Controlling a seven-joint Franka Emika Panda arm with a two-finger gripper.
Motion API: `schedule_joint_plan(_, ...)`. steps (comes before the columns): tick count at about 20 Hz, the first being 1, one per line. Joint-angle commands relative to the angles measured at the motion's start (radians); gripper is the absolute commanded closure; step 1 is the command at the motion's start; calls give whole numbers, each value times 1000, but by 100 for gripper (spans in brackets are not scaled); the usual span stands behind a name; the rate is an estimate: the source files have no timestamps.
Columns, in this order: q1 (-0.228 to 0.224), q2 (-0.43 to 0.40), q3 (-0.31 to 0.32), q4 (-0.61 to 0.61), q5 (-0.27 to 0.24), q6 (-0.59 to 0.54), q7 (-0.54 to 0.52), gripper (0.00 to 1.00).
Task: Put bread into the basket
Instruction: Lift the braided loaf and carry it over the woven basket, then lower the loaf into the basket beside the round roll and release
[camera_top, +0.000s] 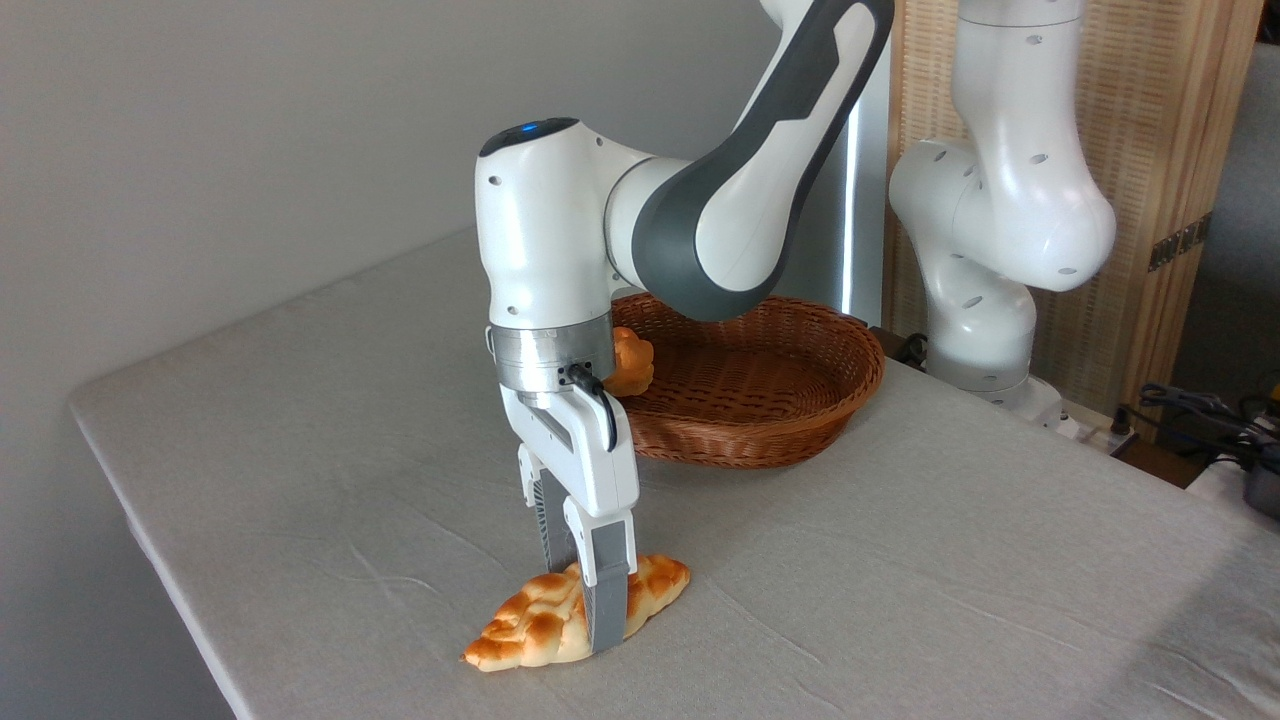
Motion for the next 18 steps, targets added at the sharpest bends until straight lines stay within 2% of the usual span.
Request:
schedule_joint_plan(1,-10,28,14,-3,7,14,9,81)
schedule_joint_plan(7,-10,19,16,0,5,9,8,81)
schedule_joint_plan(9,-10,-15,14,30,-18,-57,0,81)
schedule_joint_plan(11,-24,-103,-13,119,-129,-303,-29,83)
schedule_joint_plan(12,-28,-137,-26,178,-154,-456,-29,83)
schedule_joint_plan(13,-35,-160,-27,241,-165,-603,-26,82)
schedule_joint_plan(15,-83,-219,-26,289,-179,-838,-25,81)
schedule_joint_plan(18,-122,-298,-21,261,-183,-1005,-22,76)
